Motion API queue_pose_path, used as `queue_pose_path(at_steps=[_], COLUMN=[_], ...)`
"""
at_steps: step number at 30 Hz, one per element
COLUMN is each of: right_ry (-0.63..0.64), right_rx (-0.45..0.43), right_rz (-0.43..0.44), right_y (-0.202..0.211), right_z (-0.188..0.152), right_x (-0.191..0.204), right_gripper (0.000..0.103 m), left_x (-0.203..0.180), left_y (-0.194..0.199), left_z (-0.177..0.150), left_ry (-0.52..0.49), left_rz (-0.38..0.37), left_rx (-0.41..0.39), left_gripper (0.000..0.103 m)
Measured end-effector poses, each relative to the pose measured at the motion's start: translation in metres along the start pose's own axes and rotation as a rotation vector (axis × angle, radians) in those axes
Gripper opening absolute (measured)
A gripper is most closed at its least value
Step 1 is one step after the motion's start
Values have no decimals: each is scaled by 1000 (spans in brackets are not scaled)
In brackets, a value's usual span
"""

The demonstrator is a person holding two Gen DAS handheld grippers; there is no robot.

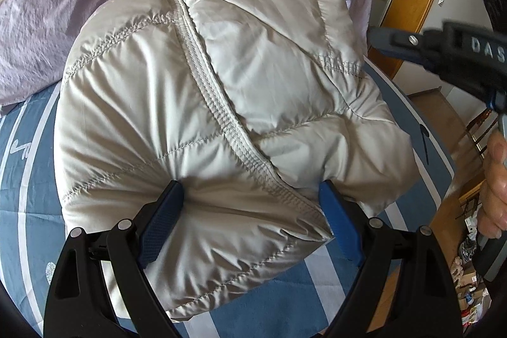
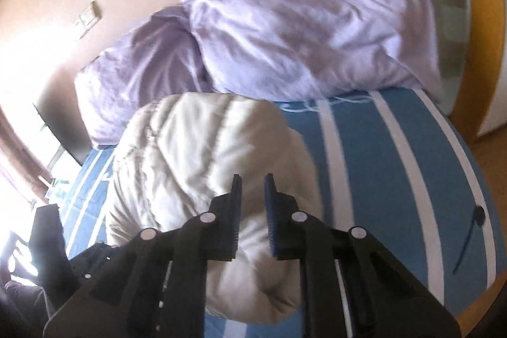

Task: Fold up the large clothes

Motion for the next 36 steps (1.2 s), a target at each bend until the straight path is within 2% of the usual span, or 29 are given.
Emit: queue_pose_path(at_steps=[8,11,19,27,36], right_ry=[74,95,56,12,-43], right_rx=[-7,24,110,150,157], right_rz=[26,6,-43,-85,-97], right_y=[-15,-29,-62,-83,-87], right_z=[14,15,-1,-17,-21], right_x=[24,27,9,-10,-27], right_gripper=[10,10,0,0,0], left_x=[0,0,-3,-9,-10], left_y=[0,0,2,12,22], left_z=[0,-1,0,1,4], left_ry=[2,2,-8,-33,-53], left_rz=[2,4,5,-7,-17], left_rx=[-3,-5,-12,-38,-61], left_gripper=[87,87,87,87,87])
Point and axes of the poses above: each gripper's, at about its wrist camera, not at the fingertips, and y roughly against the way its jaws point, x to its left, z to its top, the point moved 7 cm from there along -y, roughly the way its jaws point, and after that the axes turned 12 degrees about x, right-handed, at the moved point
